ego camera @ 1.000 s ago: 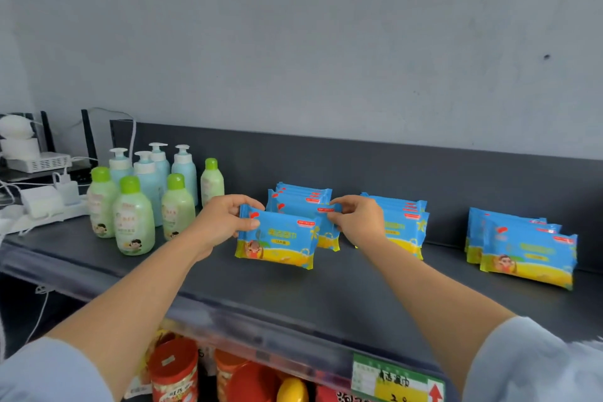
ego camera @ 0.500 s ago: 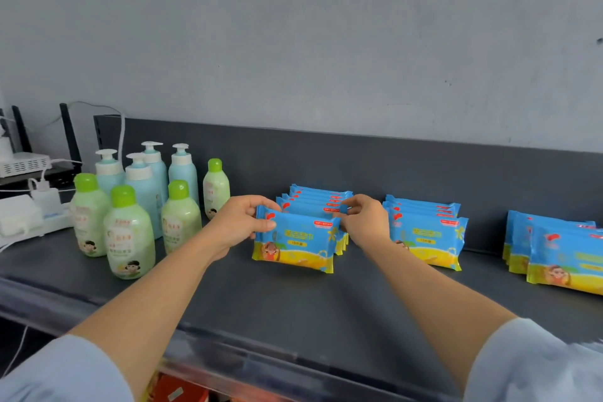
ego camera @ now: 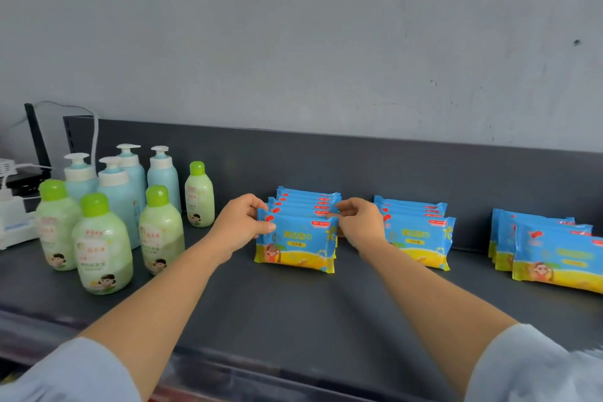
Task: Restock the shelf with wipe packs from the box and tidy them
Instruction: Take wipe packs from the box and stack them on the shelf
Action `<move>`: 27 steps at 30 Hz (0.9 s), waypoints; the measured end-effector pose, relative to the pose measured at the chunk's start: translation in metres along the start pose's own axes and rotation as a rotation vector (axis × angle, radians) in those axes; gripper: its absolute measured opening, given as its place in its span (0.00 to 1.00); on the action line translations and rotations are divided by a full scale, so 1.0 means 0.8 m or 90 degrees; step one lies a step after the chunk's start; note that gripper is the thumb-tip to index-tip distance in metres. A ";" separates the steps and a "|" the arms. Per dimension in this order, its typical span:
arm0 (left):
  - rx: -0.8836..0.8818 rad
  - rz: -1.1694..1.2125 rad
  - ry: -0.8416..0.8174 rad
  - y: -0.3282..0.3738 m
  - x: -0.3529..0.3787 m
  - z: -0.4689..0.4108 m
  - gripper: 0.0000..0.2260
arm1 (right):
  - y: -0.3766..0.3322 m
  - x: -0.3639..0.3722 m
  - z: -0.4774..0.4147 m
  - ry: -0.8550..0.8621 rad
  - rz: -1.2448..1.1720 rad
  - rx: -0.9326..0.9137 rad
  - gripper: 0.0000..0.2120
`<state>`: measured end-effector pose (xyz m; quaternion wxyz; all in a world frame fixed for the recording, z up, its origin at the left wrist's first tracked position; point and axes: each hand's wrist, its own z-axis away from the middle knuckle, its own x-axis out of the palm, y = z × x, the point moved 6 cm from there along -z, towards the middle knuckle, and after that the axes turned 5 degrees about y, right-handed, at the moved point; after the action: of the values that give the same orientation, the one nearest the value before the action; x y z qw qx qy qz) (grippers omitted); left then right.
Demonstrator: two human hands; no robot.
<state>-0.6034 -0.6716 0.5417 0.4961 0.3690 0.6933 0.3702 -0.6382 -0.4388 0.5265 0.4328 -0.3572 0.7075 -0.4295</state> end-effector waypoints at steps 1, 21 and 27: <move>0.004 -0.009 0.013 -0.001 0.000 -0.002 0.12 | 0.002 0.000 0.000 0.001 -0.030 0.016 0.09; 0.074 -0.252 0.042 0.005 0.028 0.008 0.35 | 0.009 -0.006 0.017 -0.047 -0.044 0.072 0.06; 0.062 -0.257 -0.011 -0.004 0.031 0.016 0.47 | 0.008 -0.009 0.027 -0.072 0.001 0.048 0.13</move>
<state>-0.5977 -0.6490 0.5255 0.5475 0.2497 0.7660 0.2261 -0.6164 -0.4367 0.5171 0.4857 -0.3635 0.6656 -0.4346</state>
